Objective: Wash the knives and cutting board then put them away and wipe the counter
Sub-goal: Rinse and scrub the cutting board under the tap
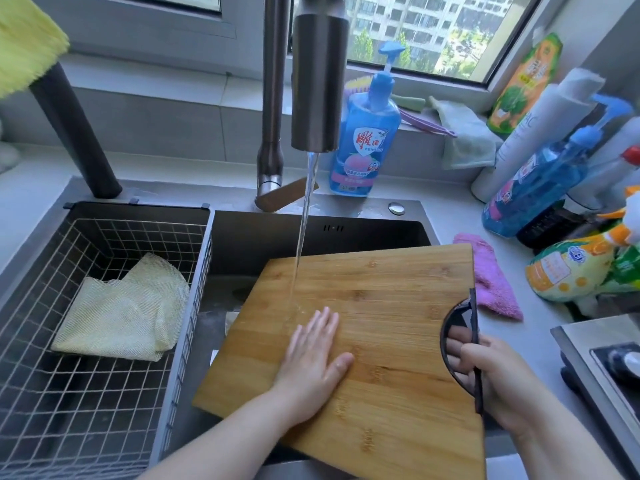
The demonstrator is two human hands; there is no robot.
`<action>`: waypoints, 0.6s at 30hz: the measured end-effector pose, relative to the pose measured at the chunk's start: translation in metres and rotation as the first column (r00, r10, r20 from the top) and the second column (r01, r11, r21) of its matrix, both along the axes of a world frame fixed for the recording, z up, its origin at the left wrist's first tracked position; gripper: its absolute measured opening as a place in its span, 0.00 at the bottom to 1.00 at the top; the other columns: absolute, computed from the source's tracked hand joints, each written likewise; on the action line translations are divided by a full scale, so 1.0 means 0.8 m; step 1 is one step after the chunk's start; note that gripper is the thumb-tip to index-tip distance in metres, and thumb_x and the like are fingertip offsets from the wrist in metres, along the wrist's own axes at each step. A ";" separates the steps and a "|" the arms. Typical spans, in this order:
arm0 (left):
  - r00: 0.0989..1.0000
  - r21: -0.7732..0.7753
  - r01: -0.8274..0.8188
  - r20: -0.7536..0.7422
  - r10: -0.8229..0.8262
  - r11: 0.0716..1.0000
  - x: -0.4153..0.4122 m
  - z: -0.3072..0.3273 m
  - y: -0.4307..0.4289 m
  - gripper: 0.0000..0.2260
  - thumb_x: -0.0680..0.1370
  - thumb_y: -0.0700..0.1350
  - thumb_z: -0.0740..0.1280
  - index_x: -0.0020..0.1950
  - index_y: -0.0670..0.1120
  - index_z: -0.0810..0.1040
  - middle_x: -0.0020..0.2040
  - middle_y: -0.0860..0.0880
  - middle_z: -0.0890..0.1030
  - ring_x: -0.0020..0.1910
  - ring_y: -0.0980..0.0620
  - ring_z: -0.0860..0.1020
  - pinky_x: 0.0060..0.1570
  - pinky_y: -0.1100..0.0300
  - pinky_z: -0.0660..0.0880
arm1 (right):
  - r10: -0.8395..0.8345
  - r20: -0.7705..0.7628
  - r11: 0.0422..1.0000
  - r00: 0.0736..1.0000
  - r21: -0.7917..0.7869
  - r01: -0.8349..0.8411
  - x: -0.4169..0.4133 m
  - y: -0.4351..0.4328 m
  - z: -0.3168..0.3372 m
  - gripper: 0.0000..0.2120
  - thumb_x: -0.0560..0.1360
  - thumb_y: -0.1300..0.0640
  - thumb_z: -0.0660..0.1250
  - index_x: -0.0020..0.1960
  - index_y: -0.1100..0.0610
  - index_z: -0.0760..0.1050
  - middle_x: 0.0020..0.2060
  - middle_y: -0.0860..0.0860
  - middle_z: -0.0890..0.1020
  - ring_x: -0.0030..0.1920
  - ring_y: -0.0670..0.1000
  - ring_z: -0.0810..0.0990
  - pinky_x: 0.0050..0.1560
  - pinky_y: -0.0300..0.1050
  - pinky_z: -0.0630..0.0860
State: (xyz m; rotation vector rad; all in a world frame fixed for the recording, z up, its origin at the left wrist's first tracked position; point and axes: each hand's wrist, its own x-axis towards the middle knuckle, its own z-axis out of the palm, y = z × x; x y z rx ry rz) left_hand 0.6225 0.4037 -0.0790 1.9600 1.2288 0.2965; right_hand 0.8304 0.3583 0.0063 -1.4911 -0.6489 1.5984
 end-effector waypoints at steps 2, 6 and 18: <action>0.999 0.006 0.052 -0.013 -0.052 0.999 0.000 0.000 0.000 0.27 0.80 0.57 0.49 0.74 0.54 0.39 0.68 0.63 0.36 0.68 0.65 0.35 0.68 0.62 0.34 | -0.022 -0.009 1.000 1.000 -0.013 0.022 0.003 -0.004 -0.003 0.25 0.68 0.78 0.43 0.46 0.66 0.77 0.40 0.60 0.84 0.32 0.53 0.82 0.29 0.40 0.77; 0.951 -0.101 -0.288 -0.145 0.272 0.952 -0.034 -0.030 0.028 0.26 0.81 0.55 0.49 0.76 0.51 0.44 0.75 0.57 0.42 0.75 0.56 0.44 0.72 0.57 0.42 | -0.071 0.034 0.997 0.997 -0.022 0.072 0.005 -0.014 -0.005 0.23 0.53 0.70 0.53 0.41 0.64 0.82 0.42 0.60 0.83 0.39 0.55 0.75 0.38 0.39 0.67; 0.933 -0.177 -0.346 -0.166 0.319 0.921 -0.040 -0.039 0.055 0.27 0.80 0.56 0.50 0.76 0.48 0.47 0.77 0.50 0.47 0.76 0.51 0.47 0.73 0.53 0.45 | -0.137 0.084 0.990 0.987 -0.015 0.138 0.009 -0.026 -0.010 0.25 0.55 0.71 0.54 0.50 0.69 0.76 0.44 0.62 0.76 0.46 0.57 0.67 0.40 0.41 0.63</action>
